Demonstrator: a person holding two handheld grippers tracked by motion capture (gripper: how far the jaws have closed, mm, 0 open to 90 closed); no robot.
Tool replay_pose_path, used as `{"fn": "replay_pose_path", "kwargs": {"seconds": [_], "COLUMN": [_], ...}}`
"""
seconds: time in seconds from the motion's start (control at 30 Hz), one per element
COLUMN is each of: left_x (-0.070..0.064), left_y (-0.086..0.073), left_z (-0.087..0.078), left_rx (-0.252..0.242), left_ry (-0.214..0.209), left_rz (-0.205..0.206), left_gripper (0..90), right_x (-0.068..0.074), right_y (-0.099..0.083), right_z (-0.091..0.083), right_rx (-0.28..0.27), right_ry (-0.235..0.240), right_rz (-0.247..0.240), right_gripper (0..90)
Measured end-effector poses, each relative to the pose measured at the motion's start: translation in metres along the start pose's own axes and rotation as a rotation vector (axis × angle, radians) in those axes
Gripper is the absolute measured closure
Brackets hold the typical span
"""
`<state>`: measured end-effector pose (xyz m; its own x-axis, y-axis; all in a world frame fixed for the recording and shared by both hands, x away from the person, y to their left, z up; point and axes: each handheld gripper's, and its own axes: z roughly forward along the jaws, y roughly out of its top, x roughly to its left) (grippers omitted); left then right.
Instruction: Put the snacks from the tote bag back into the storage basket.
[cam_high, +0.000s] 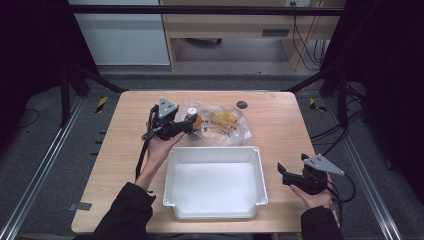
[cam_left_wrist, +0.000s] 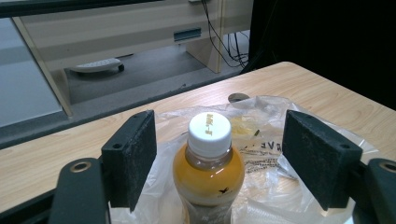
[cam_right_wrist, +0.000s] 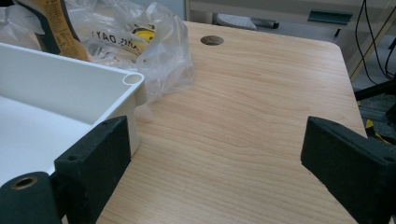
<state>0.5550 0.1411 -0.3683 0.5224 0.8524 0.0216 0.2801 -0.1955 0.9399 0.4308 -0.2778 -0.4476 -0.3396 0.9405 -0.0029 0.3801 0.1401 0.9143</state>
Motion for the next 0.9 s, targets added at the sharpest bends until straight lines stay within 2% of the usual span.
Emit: {"fn": "replay_pose_path", "kwargs": {"seconds": [0.13, 0.57, 0.9], "left_x": [-0.002, 0.000, -0.001], "left_y": [0.001, -0.005, -0.008], "left_z": [0.005, 0.022, 0.028], "left_rx": [-0.008, 0.015, 0.022], "left_ry": [0.003, 0.020, 0.021], "left_rz": [0.000, -0.006, 0.013], "left_gripper": [26.7, 29.2, 34.5], "right_x": [0.000, -0.001, 0.000], "right_y": [0.000, -0.001, -0.001], "right_z": [0.000, 0.001, 0.001], "right_rx": [0.000, 0.000, 0.002], "right_ry": [0.001, 0.003, 0.005], "right_rz": [0.002, 0.003, 0.005], "right_gripper": [8.7, 8.7, 8.7]}}
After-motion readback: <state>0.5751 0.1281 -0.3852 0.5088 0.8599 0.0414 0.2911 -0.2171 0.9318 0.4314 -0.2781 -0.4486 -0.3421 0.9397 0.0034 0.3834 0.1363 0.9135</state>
